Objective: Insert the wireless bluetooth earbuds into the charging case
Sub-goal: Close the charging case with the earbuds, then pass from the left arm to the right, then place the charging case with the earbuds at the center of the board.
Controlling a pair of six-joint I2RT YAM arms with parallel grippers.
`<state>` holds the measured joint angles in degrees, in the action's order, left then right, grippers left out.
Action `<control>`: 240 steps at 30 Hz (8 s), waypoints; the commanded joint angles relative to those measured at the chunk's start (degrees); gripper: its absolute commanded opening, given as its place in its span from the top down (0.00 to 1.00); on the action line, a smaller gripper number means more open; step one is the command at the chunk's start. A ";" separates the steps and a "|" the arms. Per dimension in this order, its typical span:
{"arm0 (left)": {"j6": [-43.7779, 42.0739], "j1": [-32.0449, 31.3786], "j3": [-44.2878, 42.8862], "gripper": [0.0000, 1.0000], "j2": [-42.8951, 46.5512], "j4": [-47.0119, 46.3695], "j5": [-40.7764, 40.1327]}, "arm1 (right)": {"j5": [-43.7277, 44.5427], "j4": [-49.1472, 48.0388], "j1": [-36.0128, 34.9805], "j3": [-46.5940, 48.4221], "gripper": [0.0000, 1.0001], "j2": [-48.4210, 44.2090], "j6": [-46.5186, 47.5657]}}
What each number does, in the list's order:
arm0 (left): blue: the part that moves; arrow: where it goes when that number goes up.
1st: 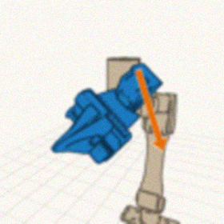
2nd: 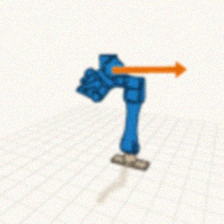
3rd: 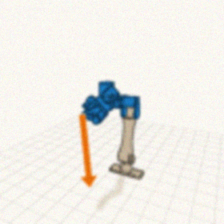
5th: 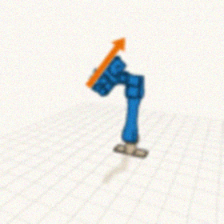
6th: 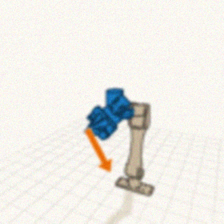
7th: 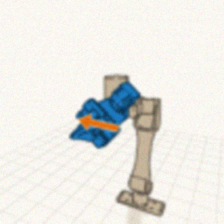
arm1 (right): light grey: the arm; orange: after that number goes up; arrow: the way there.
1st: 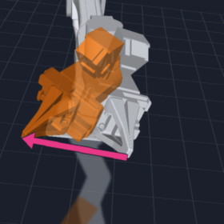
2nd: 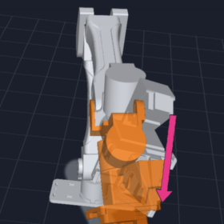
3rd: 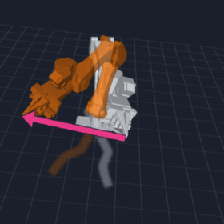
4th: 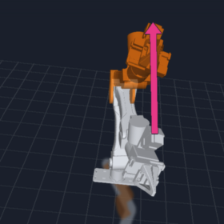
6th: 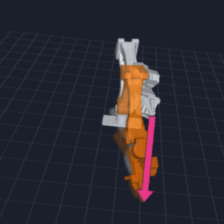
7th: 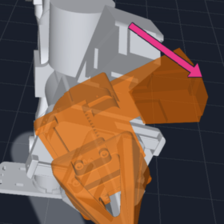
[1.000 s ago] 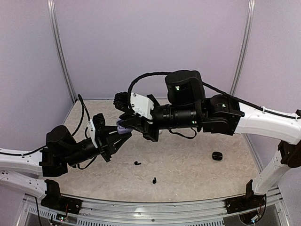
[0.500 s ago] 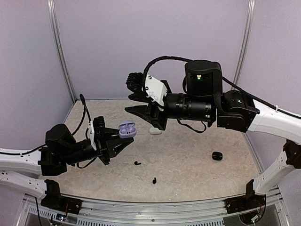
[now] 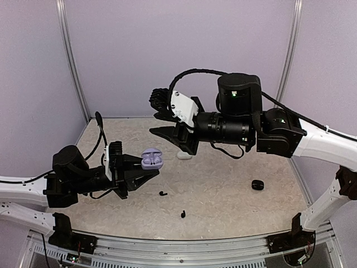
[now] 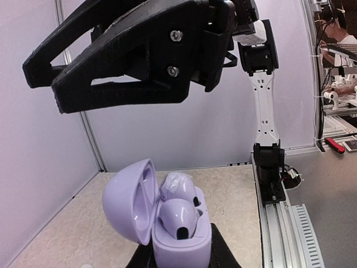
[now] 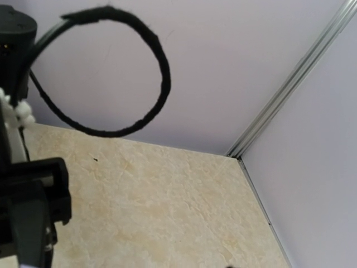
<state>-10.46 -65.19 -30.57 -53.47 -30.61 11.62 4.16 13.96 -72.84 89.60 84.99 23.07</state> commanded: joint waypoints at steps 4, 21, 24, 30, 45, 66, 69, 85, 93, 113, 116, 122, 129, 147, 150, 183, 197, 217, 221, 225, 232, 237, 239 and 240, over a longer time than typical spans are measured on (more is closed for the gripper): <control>-0.99 -0.40 -2.64 1.00 0.54 0.93 2.87 | 2.16 0.89 0.42 -0.98 0.63 -0.65 1.37; -2.90 -0.88 -3.62 1.00 -0.55 2.84 4.01 | -4.08 5.97 0.41 -1.32 0.62 -0.58 3.56; -2.62 -0.77 -3.62 1.00 -0.61 2.76 3.86 | -6.29 6.15 0.42 -1.52 0.63 -0.87 3.60; -1.47 0.20 -3.22 1.00 -0.20 1.78 3.46 | -8.37 6.83 0.42 -1.84 0.64 -1.50 3.65; 0.93 2.43 -2.31 1.00 0.43 -0.22 3.41 | -14.18 6.54 0.39 -4.20 0.65 -3.36 2.53; 3.69 3.84 -3.07 1.00 0.49 -0.59 3.63 | -14.76 10.05 0.36 -8.07 0.68 -1.76 0.59; 4.07 3.99 -3.09 1.00 0.31 -0.68 3.65 | -15.25 10.83 0.41 -8.21 0.70 -0.99 0.40; 17.80 6.85 -5.99 1.00 -3.61 1.08 12.02 | -8.01 -5.89 0.25 -21.32 0.30 -12.98 13.66; 23.54 7.00 -8.04 1.00 -5.69 1.52 17.80 | -6.18 -8.96 -1.08 -23.10 0.24 -12.80 22.29; 32.33 7.10 -9.72 1.00 -11.80 -4.40 25.04 | -6.78 -10.45 -2.31 -24.44 0.34 -11.15 26.92; 32.98 7.10 -10.02 1.00 -12.63 -4.79 25.77 | -6.56 -10.65 -2.61 -24.48 0.34 -10.93 27.38; 33.39 7.10 -10.28 1.00 -13.24 -5.29 26.27 | -6.36 -9.57 -2.88 -24.35 0.36 -9.84 28.29; 33.31 7.09 -10.48 1.00 -13.42 -4.73 26.51 | -7.78 -7.23 -3.01 -23.63 0.33 -8.84 28.46; 32.14 7.02 -11.20 1.00 -14.29 -3.40 26.26 | -7.79 -5.46 -3.54 -22.77 0.46 -7.01 28.70; 31.67 7.02 -11.14 1.00 -14.03 -3.07 25.73 | -6.89 -5.94 -3.54 -23.06 0.51 -7.40 28.61; 28.66 11.62 -3.84 0.01 0.39 4.44 -10.39 | -14.86 -20.03 26.39 -36.33 0.62 -8.94 -3.84; 31.40 12.32 -4.44 0.01 2.21 11.71 -25.36 | -22.29 -19.76 37.34 -25.78 0.63 17.43 -15.09; 30.50 12.74 -3.28 0.01 2.57 12.26 -25.15 | -25.66 -18.57 40.50 -16.74 0.58 35.22 -15.95; 30.50 12.72 -2.98 0.01 2.92 12.42 -25.13 | -25.86 -18.78 40.50 -16.05 0.46 36.04 -16.27; 30.37 12.72 -2.74 0.01 3.24 13.03 -25.06 | -25.09 -18.41 40.55 -15.69 0.32 35.59 -15.99; 29.67 12.74 -3.01 0.01 3.81 13.74 -25.20 | -21.56 -16.42 40.45 -16.12 0.21 29.92 -15.03; 29.77 12.86 -2.67 0.01 4.38 13.82 -25.64 | -15.92 -16.25 40.53 -19.63 0.12 17.89 -15.75; 30.01 12.80 -2.37 0.01 4.63 13.82 -25.75 | -13.81 -17.63 40.52 -22.23 0.02 12.35 -16.71; 30.13 12.81 -2.27 0.01 4.69 13.82 -25.78 | -12.75 -17.82 40.48 -23.38 0.01 9.78 -17.68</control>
<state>20.12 -52.80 -33.78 -49.80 -17.43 -13.13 -13.85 -1.72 -32.71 69.41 106.59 7.46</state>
